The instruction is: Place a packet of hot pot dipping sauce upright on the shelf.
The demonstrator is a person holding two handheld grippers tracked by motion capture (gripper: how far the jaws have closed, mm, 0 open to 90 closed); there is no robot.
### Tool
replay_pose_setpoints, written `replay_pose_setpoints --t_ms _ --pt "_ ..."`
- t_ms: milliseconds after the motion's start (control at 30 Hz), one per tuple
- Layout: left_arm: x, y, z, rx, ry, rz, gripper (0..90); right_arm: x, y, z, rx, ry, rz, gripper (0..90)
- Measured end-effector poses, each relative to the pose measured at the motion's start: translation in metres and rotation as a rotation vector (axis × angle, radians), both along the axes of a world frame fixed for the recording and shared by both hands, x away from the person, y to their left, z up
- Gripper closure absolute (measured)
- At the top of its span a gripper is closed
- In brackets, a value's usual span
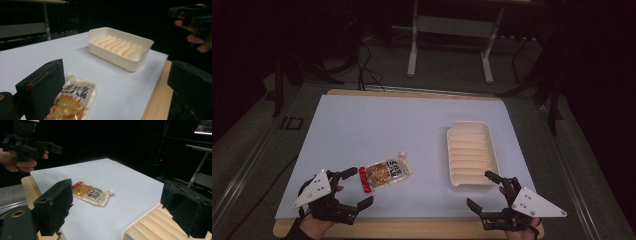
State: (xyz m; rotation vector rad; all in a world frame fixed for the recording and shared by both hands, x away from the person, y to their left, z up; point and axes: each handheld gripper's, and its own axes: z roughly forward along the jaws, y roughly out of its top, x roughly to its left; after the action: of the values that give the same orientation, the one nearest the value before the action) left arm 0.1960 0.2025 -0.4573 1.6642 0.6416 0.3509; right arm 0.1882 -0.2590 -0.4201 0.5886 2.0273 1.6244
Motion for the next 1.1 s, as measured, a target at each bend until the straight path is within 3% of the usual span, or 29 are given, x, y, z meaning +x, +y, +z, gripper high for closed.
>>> replay_pose_setpoints --t_ms 267,500,767,800,933,1100 --pt "0.018 -0.001 0.014 0.031 -0.011 -0.014 1.5 0.002 0.002 -0.004 0.022 0.024 0.025 10.2" --pt "0.041 -0.015 0.021 0.068 -0.012 -0.026 1.5 -0.002 0.005 -0.003 0.003 0.004 0.036 10.3" --pt "0.064 -0.028 0.02 0.085 0.012 -0.047 1.5 -0.004 0.006 -0.003 0.01 0.005 0.044 10.3" --pt "0.073 -0.033 0.018 0.109 0.016 -0.051 1.6 -0.004 0.007 -0.002 0.016 0.003 0.051 10.3" --pt "0.087 -0.036 0.015 0.134 0.013 -0.037 4.2 -0.005 0.008 -0.002 0.015 0.001 0.053 10.4" --pt "0.106 -0.038 0.007 0.192 0.04 -0.029 5.2 -0.003 0.009 -0.003 0.014 0.01 0.064 10.4"
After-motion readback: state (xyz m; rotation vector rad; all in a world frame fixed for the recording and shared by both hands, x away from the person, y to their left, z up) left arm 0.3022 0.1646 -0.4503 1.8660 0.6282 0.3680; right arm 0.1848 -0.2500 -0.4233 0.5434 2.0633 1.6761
